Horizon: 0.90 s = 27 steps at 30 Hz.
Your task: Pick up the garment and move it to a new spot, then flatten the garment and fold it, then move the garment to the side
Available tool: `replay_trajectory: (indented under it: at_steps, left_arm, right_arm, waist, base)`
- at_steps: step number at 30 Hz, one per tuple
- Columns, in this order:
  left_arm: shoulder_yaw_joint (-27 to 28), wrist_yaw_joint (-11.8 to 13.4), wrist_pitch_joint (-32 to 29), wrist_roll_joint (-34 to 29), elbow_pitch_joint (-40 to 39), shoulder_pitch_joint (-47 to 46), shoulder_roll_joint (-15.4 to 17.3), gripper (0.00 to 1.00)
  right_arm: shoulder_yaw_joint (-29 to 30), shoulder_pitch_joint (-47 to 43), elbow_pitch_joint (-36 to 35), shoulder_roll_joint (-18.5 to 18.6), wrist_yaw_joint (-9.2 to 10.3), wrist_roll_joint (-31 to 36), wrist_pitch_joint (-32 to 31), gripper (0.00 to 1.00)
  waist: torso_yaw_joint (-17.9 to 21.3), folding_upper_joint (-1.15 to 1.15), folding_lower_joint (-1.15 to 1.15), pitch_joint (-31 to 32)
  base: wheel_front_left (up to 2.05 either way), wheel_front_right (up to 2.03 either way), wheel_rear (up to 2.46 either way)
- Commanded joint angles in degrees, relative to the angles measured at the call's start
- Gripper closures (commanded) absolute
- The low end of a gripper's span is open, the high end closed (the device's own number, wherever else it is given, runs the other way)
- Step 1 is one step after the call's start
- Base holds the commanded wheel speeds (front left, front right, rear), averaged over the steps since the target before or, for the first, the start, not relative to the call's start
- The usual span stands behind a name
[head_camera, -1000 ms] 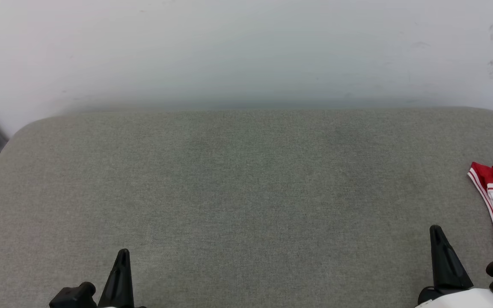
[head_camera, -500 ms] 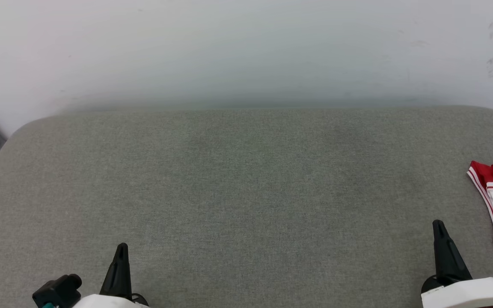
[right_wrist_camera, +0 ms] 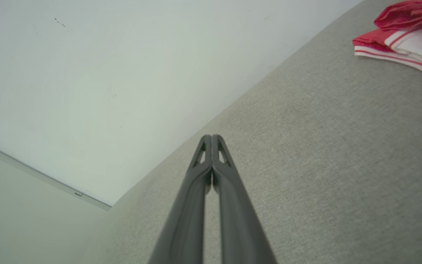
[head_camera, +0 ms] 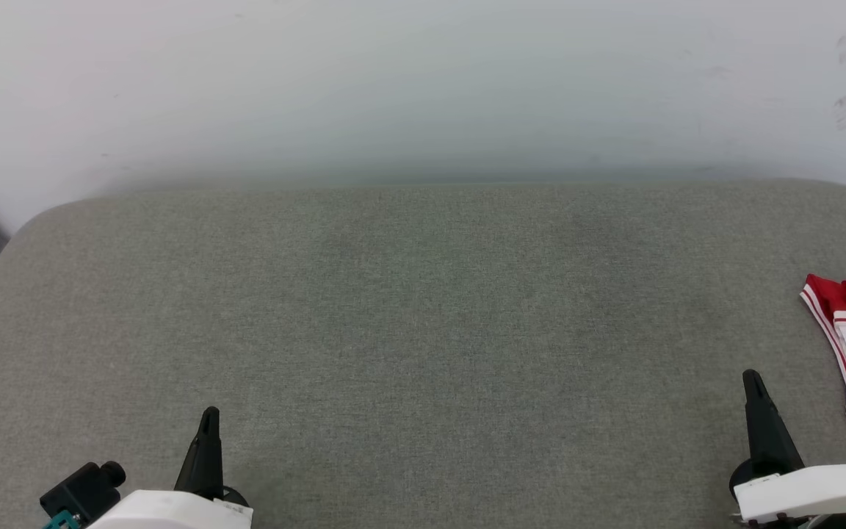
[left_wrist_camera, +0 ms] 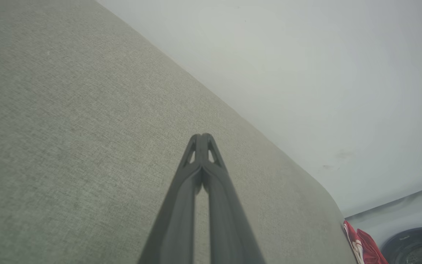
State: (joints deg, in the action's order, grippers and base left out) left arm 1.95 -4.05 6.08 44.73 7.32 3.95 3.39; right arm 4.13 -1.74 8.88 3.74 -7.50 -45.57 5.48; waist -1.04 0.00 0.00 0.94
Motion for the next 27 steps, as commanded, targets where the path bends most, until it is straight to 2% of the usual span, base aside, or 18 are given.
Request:
replay_trajectory:
  at_steps: [1,27]
  left_arm:
    - [0.28,-0.36,-0.34,1.91,-0.34,-1.67,0.39,1.00]
    - [1.52,-1.60,-4.85,20.33,2.41,-5.15,0.46,1.00]
  right_arm:
    - [0.17,1.72,-0.41,-0.04,0.00,-1.98,-0.34,1.00]
    - [0.91,4.43,1.72,-0.27,0.00,-19.76,-4.85,1.00]
  waist:
    - [0.01,0.00,0.00,-0.02]
    - [0.33,0.00,0.00,-0.36]
  base:
    - [0.00,0.00,0.00]
    - [0.00,0.00,0.00]
